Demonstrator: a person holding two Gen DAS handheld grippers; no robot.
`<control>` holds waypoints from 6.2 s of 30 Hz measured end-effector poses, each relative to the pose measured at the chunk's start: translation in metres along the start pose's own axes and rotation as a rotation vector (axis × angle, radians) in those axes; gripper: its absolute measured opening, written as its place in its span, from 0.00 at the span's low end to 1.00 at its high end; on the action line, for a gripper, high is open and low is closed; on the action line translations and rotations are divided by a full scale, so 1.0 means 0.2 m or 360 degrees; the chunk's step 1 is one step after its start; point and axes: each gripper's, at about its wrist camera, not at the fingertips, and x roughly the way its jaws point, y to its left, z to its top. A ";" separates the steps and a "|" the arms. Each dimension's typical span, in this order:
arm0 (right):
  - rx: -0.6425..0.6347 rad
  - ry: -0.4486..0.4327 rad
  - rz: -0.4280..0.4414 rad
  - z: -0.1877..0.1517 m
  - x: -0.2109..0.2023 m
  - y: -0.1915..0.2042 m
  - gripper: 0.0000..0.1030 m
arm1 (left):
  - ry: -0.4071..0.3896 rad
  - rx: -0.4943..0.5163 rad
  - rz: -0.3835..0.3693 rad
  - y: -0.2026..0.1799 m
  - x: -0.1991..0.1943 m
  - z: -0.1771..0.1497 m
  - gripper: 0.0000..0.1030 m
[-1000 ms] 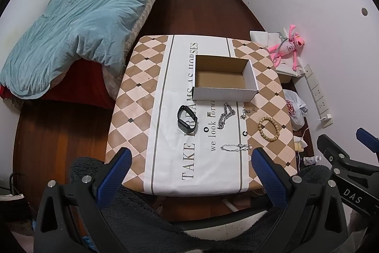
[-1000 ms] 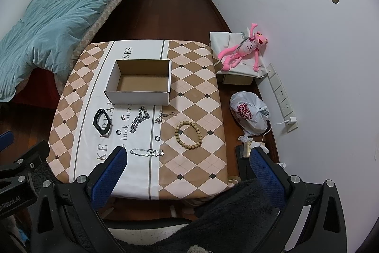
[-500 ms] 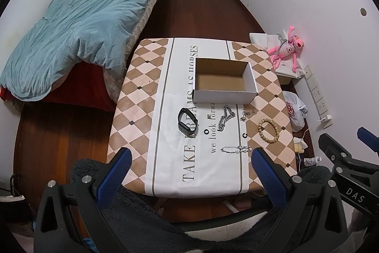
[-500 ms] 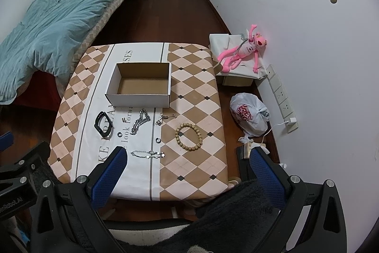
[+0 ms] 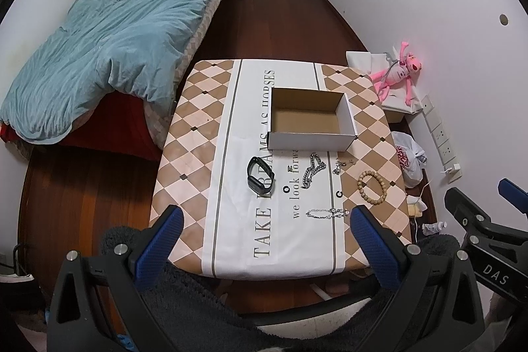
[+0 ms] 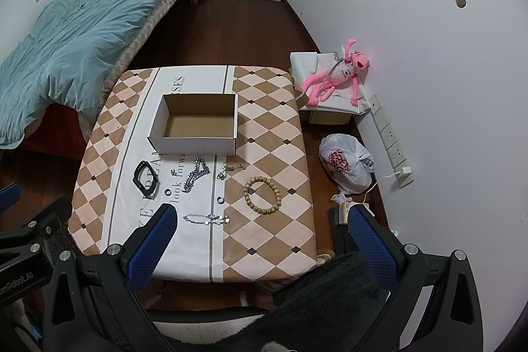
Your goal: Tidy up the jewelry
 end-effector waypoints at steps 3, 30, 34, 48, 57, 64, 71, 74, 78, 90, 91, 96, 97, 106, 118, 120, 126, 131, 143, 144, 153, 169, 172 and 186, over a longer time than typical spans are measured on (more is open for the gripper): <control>0.0002 -0.0004 0.0002 0.00 0.00 0.00 1.00 | -0.0011 0.0005 -0.0003 0.00 -0.01 -0.01 1.00; 0.0015 -0.0043 0.0001 0.02 -0.06 0.00 1.00 | -0.0025 0.0009 -0.0003 -0.01 -0.01 0.00 1.00; 0.0054 -0.0023 0.0012 0.03 -0.02 -0.03 1.00 | -0.0030 0.0013 0.0009 -0.01 0.00 0.00 1.00; 0.0314 0.0373 -0.0166 0.01 0.83 -0.34 1.00 | 0.0198 -0.0039 0.0208 0.05 0.64 0.16 1.00; 0.0362 0.0623 -0.0100 -0.10 1.33 -0.32 0.85 | 0.0357 -0.0063 0.0261 0.07 1.01 0.08 1.00; 0.0388 0.0704 -0.0026 -0.16 1.54 -0.27 0.69 | 0.0459 -0.0089 0.0300 0.12 1.19 0.03 1.00; 0.0449 0.0662 0.0063 -0.14 1.55 -0.25 0.40 | 0.0488 -0.0249 0.0220 0.24 1.22 0.03 0.99; 0.0456 0.0640 0.0142 -0.12 1.54 -0.21 0.09 | 0.0488 -0.0320 0.0163 0.29 1.23 0.03 0.99; 0.0506 0.0642 0.0283 -0.11 1.53 -0.17 0.09 | 0.0504 -0.0376 0.0085 0.33 1.26 0.04 0.99; 0.0490 0.0700 0.0328 -0.13 1.51 -0.12 0.09 | 0.0565 -0.0272 -0.0011 0.29 1.45 0.04 0.39; 0.0492 0.0702 0.0330 -0.13 1.51 -0.11 0.09 | 0.0552 -0.0249 -0.0012 0.28 1.46 0.04 0.27; 0.0471 0.0701 0.0320 -0.11 1.53 -0.13 0.10 | 0.0523 -0.0201 -0.0035 0.26 1.48 0.05 0.10; 0.0466 0.0699 0.0317 -0.10 1.53 -0.13 0.09 | 0.0516 -0.0192 -0.0031 0.26 1.49 0.05 0.10; 0.0576 0.0582 0.0414 -0.11 1.43 -0.18 0.09 | 0.0463 -0.0110 -0.0050 0.16 1.40 0.06 0.04; 0.0508 0.0366 0.0547 0.02 1.08 -0.13 0.08 | 0.0345 -0.0050 -0.0193 0.03 1.06 0.13 0.03; 0.0501 0.0321 0.0570 0.08 1.02 -0.13 0.08 | 0.0306 -0.0037 -0.0218 0.03 1.03 0.17 0.03; 0.0418 0.0144 0.0669 0.31 0.80 -0.10 0.08 | 0.0181 -0.0006 -0.0305 0.00 0.96 0.40 0.03; 0.0296 0.0055 0.0699 0.54 0.75 -0.01 0.08 | 0.0148 0.0028 -0.0325 -0.04 1.00 0.61 0.03; 0.0190 0.0263 0.0677 0.81 1.18 0.20 0.09 | 0.0367 -0.0023 -0.0348 -0.04 1.34 0.83 0.09; 0.0188 0.0289 0.0700 0.82 1.20 0.21 0.09 | 0.0388 -0.0037 -0.0355 -0.05 1.36 0.85 0.09; 0.0253 0.0383 0.0773 0.90 1.27 0.18 0.33 | 0.0327 -0.0079 -0.0267 -0.02 1.30 0.95 0.91; 0.0095 0.0335 0.0228 0.64 1.36 0.19 0.92 | 0.0177 -0.0038 0.0118 0.12 1.30 0.75 0.95; 0.0101 0.0320 0.0220 0.63 1.34 0.20 0.92 | 0.0154 -0.0042 0.0114 0.12 1.28 0.72 0.95; 0.0120 0.0096 0.0132 0.49 0.99 0.17 0.94 | -0.0128 -0.0019 0.0163 0.11 0.93 0.57 0.95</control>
